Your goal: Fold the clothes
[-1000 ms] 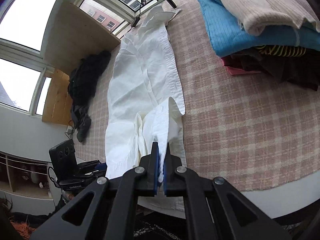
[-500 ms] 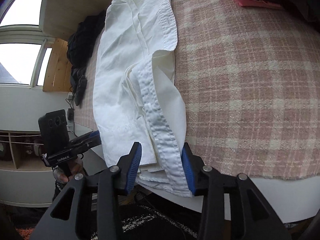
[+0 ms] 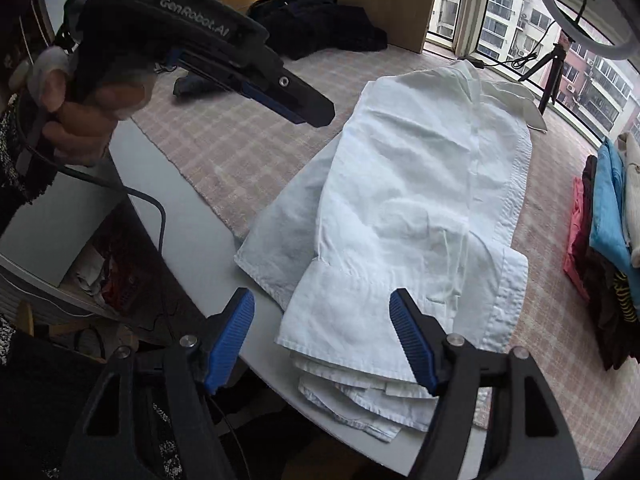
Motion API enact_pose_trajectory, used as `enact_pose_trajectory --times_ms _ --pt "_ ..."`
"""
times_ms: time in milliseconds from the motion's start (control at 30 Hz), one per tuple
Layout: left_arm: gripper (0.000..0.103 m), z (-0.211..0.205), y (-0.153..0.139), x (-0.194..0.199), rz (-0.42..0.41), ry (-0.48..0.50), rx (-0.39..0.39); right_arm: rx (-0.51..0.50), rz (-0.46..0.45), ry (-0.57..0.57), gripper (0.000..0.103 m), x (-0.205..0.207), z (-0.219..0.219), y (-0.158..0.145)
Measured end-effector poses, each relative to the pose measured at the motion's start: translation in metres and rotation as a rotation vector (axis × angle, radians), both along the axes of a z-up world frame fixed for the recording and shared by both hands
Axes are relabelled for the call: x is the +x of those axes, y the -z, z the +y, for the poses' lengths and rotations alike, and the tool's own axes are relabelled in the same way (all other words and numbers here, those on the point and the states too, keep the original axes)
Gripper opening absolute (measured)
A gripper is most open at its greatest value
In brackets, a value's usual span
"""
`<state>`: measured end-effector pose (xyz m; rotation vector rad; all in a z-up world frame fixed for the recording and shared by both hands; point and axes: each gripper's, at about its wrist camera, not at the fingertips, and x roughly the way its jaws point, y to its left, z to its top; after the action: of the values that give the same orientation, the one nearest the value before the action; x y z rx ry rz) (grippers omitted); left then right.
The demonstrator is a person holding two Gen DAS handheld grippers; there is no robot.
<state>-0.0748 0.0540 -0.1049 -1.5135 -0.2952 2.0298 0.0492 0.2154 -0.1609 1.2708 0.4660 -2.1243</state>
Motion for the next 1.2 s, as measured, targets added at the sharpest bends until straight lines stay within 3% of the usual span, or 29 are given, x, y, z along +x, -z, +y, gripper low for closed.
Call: enact_pose_trajectory --times_ms 167,333,367,400,433,467,500,533,700,833,967,1133,1200 --pt "0.033 -0.083 -0.008 0.047 0.023 -0.134 0.029 0.101 -0.014 -0.057 0.069 -0.006 -0.050 0.039" --pt "0.033 -0.128 0.014 0.076 -0.019 -0.206 0.068 0.167 -0.017 -0.039 0.069 -0.008 -0.060 0.058" --pt "0.033 -0.129 0.019 0.078 -0.025 -0.205 0.079 0.150 -0.026 -0.028 0.058 -0.010 -0.057 0.056" --pt "0.033 -0.130 0.025 0.080 -0.031 -0.203 0.088 0.141 -0.043 -0.008 0.038 -0.015 -0.052 0.053" --pt "0.033 -0.129 0.030 0.082 -0.035 -0.197 0.093 0.130 -0.060 0.012 0.027 -0.020 -0.047 0.050" --pt "0.033 -0.125 0.034 0.083 -0.037 -0.184 0.097 0.063 -0.126 0.039 0.008 -0.030 -0.035 0.045" --pt "0.033 -0.121 0.038 0.084 -0.039 -0.167 0.103 -0.004 -0.192 0.066 0.003 -0.040 -0.023 0.040" --pt "0.033 -0.115 0.041 0.085 -0.040 -0.150 0.111 -0.070 -0.255 0.092 0.003 -0.050 -0.011 0.035" --pt "0.033 -0.071 0.060 0.083 -0.054 -0.079 0.133 -0.303 -0.349 0.193 0.002 -0.081 0.046 -0.007" --pt "0.038 -0.025 0.074 0.073 -0.075 -0.040 0.188 -0.341 -0.324 0.215 0.002 -0.100 0.074 -0.038" --pt "0.038 0.024 0.093 0.058 -0.083 -0.016 0.103 -0.356 -0.319 0.207 0.002 -0.121 0.086 -0.048" --pt "0.041 0.046 0.098 0.044 -0.102 -0.080 0.134 -0.339 -0.333 0.161 0.002 -0.131 0.088 -0.045" --pt "0.041 0.044 0.091 0.048 -0.103 -0.138 0.107 -0.335 -0.338 0.146 0.002 -0.133 0.087 -0.042"
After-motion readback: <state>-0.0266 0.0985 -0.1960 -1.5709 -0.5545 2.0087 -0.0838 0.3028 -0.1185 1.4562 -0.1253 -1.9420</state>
